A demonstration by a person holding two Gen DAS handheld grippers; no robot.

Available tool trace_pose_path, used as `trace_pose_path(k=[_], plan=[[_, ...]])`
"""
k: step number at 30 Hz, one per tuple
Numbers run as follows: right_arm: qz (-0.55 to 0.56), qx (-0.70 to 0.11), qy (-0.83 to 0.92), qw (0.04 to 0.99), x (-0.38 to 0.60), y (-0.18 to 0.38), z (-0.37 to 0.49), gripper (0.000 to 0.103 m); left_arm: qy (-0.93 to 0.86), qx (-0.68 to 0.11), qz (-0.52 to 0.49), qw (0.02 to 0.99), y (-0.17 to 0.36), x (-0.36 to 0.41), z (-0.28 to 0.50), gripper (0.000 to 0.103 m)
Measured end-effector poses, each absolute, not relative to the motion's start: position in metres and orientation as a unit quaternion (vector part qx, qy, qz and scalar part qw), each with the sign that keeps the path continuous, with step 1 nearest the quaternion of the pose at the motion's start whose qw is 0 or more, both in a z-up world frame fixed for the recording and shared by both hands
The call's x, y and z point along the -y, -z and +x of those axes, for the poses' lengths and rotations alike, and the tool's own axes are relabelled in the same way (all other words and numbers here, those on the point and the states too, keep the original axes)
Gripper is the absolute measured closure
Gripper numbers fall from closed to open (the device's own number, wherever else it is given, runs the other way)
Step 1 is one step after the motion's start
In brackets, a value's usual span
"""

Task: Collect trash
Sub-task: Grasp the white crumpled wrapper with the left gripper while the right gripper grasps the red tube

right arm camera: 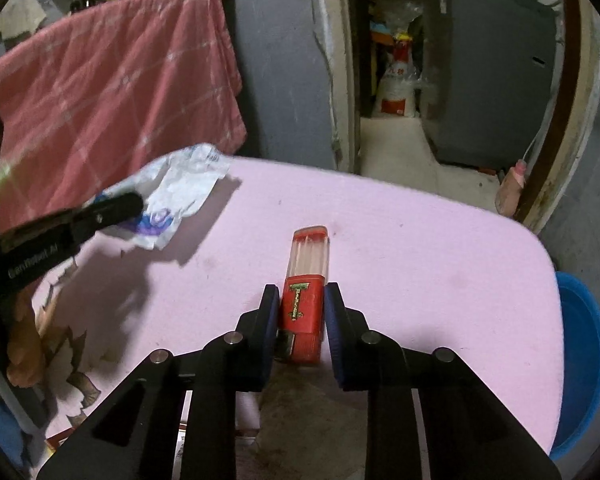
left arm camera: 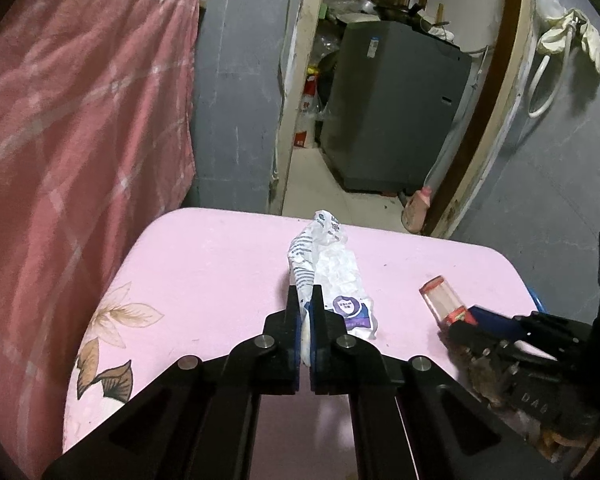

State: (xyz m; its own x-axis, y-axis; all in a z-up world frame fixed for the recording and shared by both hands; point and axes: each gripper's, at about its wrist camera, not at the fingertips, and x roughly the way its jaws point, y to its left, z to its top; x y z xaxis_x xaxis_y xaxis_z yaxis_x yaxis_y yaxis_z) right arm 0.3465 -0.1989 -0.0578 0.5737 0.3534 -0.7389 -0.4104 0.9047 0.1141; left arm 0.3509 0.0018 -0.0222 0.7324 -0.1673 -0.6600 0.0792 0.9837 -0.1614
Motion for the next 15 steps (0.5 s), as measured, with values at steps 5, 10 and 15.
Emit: trace_pose_path(k=[5, 10, 15], plan=[[-0.035, -0.366, -0.204, 0.907, 0.208, 0.043, 0.333, 0.083, 0.069, -0.336, -0.060, 0.937, 0.017, 0.009, 0.337, 0.102], [-0.046, -0.332, -0.193, 0.922, 0.216, 0.031, 0.319, 0.084, 0.074, -0.314, -0.055, 0.945, 0.010, 0.021, 0.326, 0.102], [-0.052, -0.300, -0.184, 0.935, 0.227, 0.021, 0.303, 0.084, 0.080, -0.296, -0.051, 0.951, -0.002, 0.034, 0.316, 0.102]])
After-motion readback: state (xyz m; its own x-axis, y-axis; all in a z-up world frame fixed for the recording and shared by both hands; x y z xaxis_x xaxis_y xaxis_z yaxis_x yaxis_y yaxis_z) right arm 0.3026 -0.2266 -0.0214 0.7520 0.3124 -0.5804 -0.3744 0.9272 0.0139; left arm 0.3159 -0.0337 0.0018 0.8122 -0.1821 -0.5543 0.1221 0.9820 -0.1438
